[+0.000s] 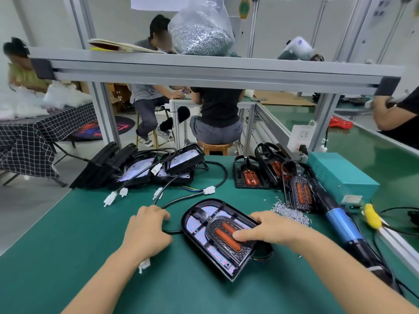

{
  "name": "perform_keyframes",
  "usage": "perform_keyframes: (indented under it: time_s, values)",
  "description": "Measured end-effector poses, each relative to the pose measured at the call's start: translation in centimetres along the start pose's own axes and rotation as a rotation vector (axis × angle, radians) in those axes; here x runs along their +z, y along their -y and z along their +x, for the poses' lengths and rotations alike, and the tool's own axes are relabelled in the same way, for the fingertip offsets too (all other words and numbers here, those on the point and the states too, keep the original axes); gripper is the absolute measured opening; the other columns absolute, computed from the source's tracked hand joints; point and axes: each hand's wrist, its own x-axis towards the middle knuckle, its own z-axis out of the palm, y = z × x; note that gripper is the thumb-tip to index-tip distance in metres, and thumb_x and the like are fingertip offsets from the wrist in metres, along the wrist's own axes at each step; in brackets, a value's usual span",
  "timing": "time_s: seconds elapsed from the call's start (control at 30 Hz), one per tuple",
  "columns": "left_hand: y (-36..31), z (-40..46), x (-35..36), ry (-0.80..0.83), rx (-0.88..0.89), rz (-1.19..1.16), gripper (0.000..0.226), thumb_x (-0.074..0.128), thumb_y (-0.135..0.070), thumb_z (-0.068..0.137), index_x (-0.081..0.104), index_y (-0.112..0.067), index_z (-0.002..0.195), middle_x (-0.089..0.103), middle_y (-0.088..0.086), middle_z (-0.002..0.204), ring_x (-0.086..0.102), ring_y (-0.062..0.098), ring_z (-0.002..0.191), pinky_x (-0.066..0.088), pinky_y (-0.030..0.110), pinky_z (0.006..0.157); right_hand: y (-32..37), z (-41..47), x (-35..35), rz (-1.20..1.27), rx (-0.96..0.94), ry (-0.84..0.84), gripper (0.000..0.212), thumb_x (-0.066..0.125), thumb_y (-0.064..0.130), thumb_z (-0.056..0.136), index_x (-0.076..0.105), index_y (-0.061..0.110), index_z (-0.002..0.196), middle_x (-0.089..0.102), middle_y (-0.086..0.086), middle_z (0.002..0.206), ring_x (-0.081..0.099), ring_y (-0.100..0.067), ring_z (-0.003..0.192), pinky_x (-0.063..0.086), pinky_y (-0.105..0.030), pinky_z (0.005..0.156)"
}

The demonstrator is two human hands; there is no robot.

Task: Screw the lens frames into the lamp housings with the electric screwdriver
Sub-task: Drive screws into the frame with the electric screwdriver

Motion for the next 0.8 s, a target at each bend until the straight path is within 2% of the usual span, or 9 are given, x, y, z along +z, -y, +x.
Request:
perform_keyframes:
  time_s: [0.03, 0.17, 0.33, 0.43, 0.5, 0.57, 0.67, 0.73, 0.8]
  values:
    - [0.1, 0.0, 0.1, -0.009, 0.013, 0.034, 0.044, 0.062, -0.025, 0.076, 0.056, -0.028, 0.119, 0.049, -0.011, 0.131, 0.037, 0.015, 0.123, 0.034, 0.026, 0.093, -0.2, 0.0, 0.3, 0.028, 0.009, 0.008, 0.049, 0.083, 0.047, 0.070, 0.068, 0.019, 0.107, 0.072, 0.003, 0.106, 0.067, -0.016, 0.102, 0.050, -0.032, 0.097]
    - [0.0, 0.0, 0.4, -0.056, 0.078, 0.103, 0.018, 0.057, -0.026, 0.081, 0.058, -0.032, 0.098, 0.054, -0.013, 0.121, 0.041, 0.015, 0.114, 0.028, 0.025, 0.085, -0.5, -0.2, 0.8, -0.059, 0.000, -0.070, 0.071, 0.082, 0.056, 0.067, 0.062, 0.016, 0.122, 0.055, -0.005, 0.131, 0.055, -0.023, 0.120, 0.043, -0.039, 0.106]
    - [0.5, 0.1, 0.8, -0.098, 0.169, 0.190, 0.013, 0.047, -0.021, 0.091, 0.054, -0.031, 0.096, 0.053, -0.013, 0.113, 0.040, 0.013, 0.115, 0.024, 0.025, 0.090, -0.6, -0.6, 0.9, 0.031, 0.010, -0.053, 0.055, 0.083, 0.049, 0.069, 0.060, 0.022, 0.111, 0.067, 0.003, 0.116, 0.063, -0.013, 0.105, 0.047, -0.033, 0.100]
    - [0.6, -0.1, 1.2, -0.149, 0.187, 0.160, 0.011, 0.043, -0.021, 0.095, 0.051, -0.026, 0.099, 0.053, -0.010, 0.108, 0.041, 0.015, 0.114, 0.023, 0.027, 0.092, -0.5, -0.4, 1.0, 0.035, 0.026, -0.075, 0.080, 0.084, 0.049, 0.067, 0.051, 0.015, 0.132, 0.061, -0.001, 0.126, 0.060, -0.019, 0.113, 0.045, -0.036, 0.102]
    - [0.5, -0.3, 1.4, -0.199, 0.176, 0.115, 0.009, 0.044, -0.018, 0.095, 0.050, -0.024, 0.095, 0.055, -0.009, 0.101, 0.043, 0.016, 0.111, 0.022, 0.029, 0.096, -0.4, -0.4, 1.0, 0.066, 0.042, -0.093, 0.084, 0.085, 0.048, 0.067, 0.047, 0.013, 0.134, 0.060, 0.002, 0.119, 0.059, -0.017, 0.107, 0.046, -0.030, 0.096]
    - [0.3, -0.4, 1.4, -0.236, 0.167, 0.063, 0.011, 0.047, -0.015, 0.094, 0.048, -0.023, 0.088, 0.055, -0.008, 0.091, 0.046, 0.018, 0.104, 0.024, 0.029, 0.097, -0.4, -0.3, 1.1, 0.112, 0.067, -0.101, 0.085, 0.086, 0.046, 0.066, 0.048, 0.011, 0.134, 0.060, 0.003, 0.114, 0.058, -0.016, 0.104, 0.044, -0.028, 0.092]
    - [-0.3, -0.4, 1.3, -0.295, 0.156, -0.031, 0.016, 0.053, -0.010, 0.091, 0.048, -0.021, 0.080, 0.052, -0.007, 0.080, 0.047, 0.022, 0.089, 0.031, 0.032, 0.085, -0.6, -0.1, 1.5, 0.197, 0.110, -0.086, 0.079, 0.087, 0.044, 0.062, 0.057, 0.007, 0.126, 0.064, -0.006, 0.123, 0.060, -0.021, 0.111, 0.045, -0.032, 0.098]
    - [-0.6, -0.3, 1.3, -0.326, 0.125, -0.095, 0.016, 0.057, -0.009, 0.089, 0.052, -0.021, 0.081, 0.054, -0.007, 0.078, 0.047, 0.023, 0.085, 0.032, 0.033, 0.081, -0.8, -0.2, 1.8, 0.246, 0.110, -0.071, 0.065, 0.087, 0.043, 0.061, 0.065, 0.011, 0.113, 0.070, -0.006, 0.111, 0.064, -0.021, 0.101, 0.047, -0.029, 0.087]
    - [-0.8, -0.1, 1.5, -0.323, 0.103, -0.122, 0.011, 0.058, -0.010, 0.089, 0.058, -0.021, 0.091, 0.059, -0.006, 0.084, 0.051, 0.023, 0.090, 0.031, 0.034, 0.086, -1.0, -0.3, 2.2, 0.308, 0.085, -0.074, 0.065, 0.085, 0.045, 0.054, 0.067, 0.012, 0.108, 0.072, -0.006, 0.103, 0.064, -0.020, 0.090, 0.046, -0.028, 0.077]
